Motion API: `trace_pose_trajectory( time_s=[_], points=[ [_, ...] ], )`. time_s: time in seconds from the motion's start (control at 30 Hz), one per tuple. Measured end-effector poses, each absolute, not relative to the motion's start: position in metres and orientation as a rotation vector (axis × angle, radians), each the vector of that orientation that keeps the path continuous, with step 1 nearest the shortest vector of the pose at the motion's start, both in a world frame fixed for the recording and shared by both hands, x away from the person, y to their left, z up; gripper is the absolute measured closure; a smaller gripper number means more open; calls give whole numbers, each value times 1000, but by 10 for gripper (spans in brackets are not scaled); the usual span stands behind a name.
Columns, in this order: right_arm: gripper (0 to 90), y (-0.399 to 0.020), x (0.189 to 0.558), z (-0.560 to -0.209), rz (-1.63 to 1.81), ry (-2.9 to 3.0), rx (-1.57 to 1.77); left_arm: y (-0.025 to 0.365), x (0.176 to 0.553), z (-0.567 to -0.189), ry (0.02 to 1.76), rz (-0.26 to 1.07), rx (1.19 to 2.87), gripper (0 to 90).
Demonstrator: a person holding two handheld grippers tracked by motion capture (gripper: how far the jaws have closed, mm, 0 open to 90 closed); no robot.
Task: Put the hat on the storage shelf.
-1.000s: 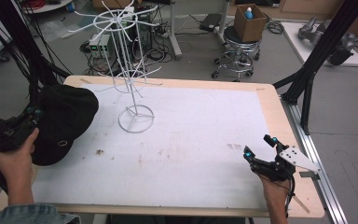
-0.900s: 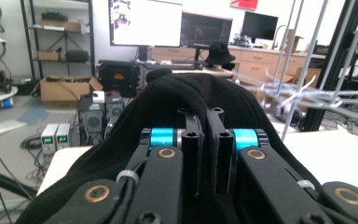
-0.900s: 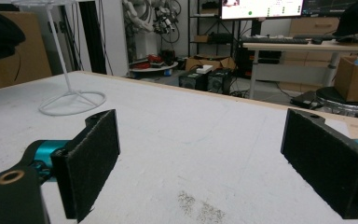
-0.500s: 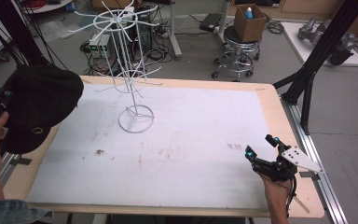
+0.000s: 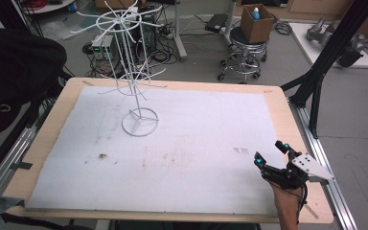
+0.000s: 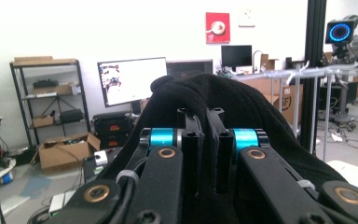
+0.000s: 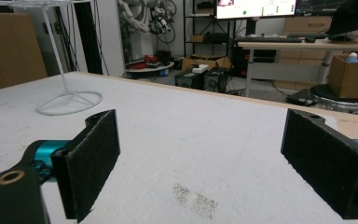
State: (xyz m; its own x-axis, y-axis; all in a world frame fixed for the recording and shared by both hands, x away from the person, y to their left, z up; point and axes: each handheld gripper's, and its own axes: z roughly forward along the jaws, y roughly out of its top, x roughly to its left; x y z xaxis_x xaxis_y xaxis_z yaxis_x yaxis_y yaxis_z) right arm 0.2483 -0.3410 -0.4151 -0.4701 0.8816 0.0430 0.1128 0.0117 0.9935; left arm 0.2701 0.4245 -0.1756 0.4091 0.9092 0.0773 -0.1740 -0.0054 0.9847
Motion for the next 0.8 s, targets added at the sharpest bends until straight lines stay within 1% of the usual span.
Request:
trace_pose_trajectory(
  time_s=[0.47, 0.8],
  points=[
    [107, -346, 243, -415, 1531, 1632, 1053, 435, 289, -151, 710, 948, 1215, 859],
    [107, -344, 243, -415, 1529, 1637, 1047, 428, 301, -124, 678, 924, 1136, 859]
  ],
)
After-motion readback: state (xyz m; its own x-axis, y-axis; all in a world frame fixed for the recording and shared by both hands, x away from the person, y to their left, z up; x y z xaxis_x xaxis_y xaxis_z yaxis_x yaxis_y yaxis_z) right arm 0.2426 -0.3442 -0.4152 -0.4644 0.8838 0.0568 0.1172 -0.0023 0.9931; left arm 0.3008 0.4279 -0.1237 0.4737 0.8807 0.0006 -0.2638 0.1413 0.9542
